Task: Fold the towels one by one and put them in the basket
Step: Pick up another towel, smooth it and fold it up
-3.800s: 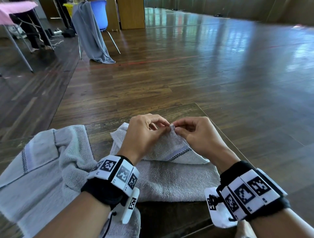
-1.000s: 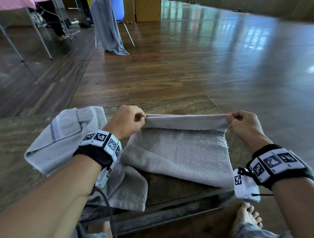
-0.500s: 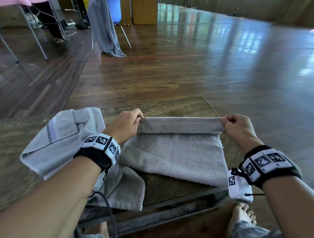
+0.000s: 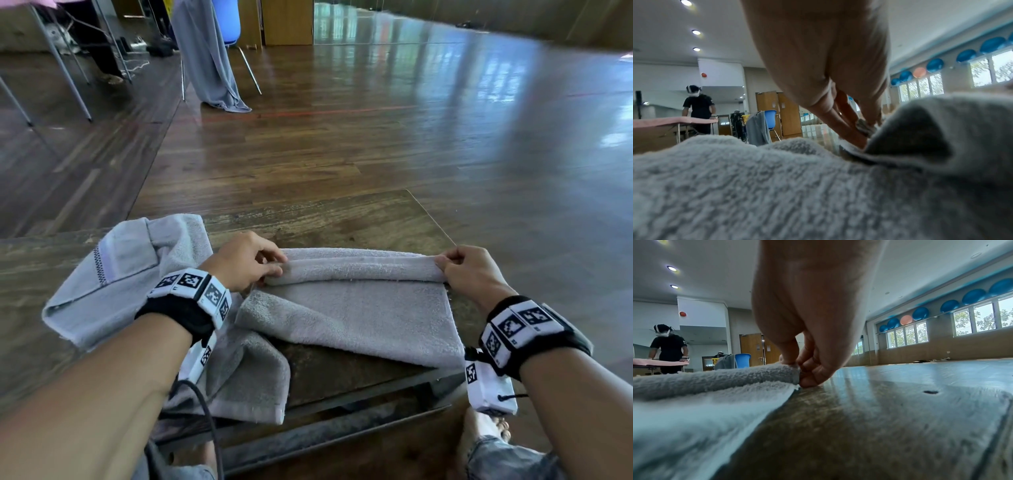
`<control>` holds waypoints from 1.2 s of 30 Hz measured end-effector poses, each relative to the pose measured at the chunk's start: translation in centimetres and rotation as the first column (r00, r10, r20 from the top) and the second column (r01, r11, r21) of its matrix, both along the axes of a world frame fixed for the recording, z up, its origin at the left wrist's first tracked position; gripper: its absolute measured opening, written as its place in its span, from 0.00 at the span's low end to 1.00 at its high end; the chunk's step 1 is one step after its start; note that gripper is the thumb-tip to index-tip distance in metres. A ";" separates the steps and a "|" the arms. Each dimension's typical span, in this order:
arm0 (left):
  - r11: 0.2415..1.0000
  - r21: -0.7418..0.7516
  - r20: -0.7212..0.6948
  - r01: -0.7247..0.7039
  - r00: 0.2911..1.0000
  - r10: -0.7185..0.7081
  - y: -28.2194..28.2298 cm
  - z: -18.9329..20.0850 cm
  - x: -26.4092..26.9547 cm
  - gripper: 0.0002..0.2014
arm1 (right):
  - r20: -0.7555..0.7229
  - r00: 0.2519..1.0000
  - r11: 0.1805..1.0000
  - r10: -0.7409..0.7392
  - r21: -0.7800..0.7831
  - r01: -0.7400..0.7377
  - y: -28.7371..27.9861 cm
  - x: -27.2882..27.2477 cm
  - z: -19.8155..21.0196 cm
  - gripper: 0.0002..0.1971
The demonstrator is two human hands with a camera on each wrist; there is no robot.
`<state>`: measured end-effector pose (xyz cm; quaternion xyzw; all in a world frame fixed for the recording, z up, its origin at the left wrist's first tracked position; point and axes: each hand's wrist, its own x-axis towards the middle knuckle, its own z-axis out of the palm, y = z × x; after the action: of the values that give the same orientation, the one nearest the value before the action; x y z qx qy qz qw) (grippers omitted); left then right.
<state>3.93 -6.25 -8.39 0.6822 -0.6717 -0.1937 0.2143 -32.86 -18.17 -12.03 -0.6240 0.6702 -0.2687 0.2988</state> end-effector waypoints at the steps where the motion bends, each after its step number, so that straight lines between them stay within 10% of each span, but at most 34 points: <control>1: 1.000 -0.008 0.001 -0.017 1.000 0.017 0.0 0.0 0.1 0.09 | -0.005 1.000 1.000 0.003 0.002 -0.003 0.0 0.1 0.0 0.05; 11: 0.988 -0.015 -0.169 -0.151 0.975 0.146 -0.7 3.8 -0.5 0.06 | 0.137 0.990 0.999 -0.024 -0.025 0.028 0.1 -0.4 4.6 0.04; 21: 0.826 -0.435 -0.271 -0.358 0.927 0.259 -2.9 20.2 -2.3 0.04 | 0.591 0.798 0.967 0.120 -0.251 0.041 0.8 2.8 21.6 0.12; 27: 0.740 -0.615 -0.272 -0.272 0.954 0.125 1.2 22.6 -2.9 0.04 | 0.592 0.743 0.898 0.312 -0.440 -0.026 3.8 0.2 24.3 0.07; 36: 0.999 -0.009 -0.093 -0.050 0.994 0.049 7.5 11.3 -3.0 0.05 | 0.105 0.951 0.956 0.290 -0.079 -0.283 7.7 -5.0 11.9 0.10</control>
<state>0.89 1.22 2.87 0.6875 -0.6452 -0.2159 0.2538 -37.84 -10.42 -0.14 -0.7071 0.5453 -0.2792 0.3533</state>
